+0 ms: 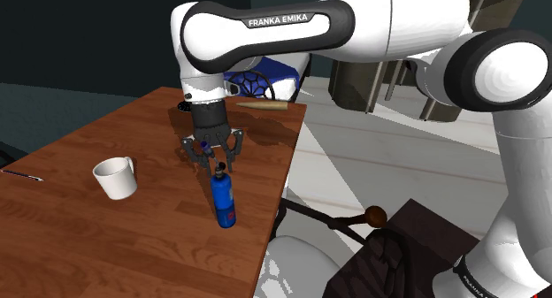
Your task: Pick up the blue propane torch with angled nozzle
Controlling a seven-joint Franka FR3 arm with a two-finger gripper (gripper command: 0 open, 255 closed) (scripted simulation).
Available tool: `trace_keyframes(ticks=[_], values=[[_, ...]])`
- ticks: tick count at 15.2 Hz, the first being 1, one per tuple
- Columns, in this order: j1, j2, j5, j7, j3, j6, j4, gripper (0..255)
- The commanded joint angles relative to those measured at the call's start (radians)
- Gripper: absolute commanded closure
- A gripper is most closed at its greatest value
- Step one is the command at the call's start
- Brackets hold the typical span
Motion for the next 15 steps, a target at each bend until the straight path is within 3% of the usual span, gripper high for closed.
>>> trace_keyframes(ticks=[1, 15], values=[[-0.002, -0.004, 0.001, -0.001, 0.0, 0.003, -0.009, 255], [0.037, 0.038, -0.01, 0.034, 0.004, -0.209, 0.251, 255]])
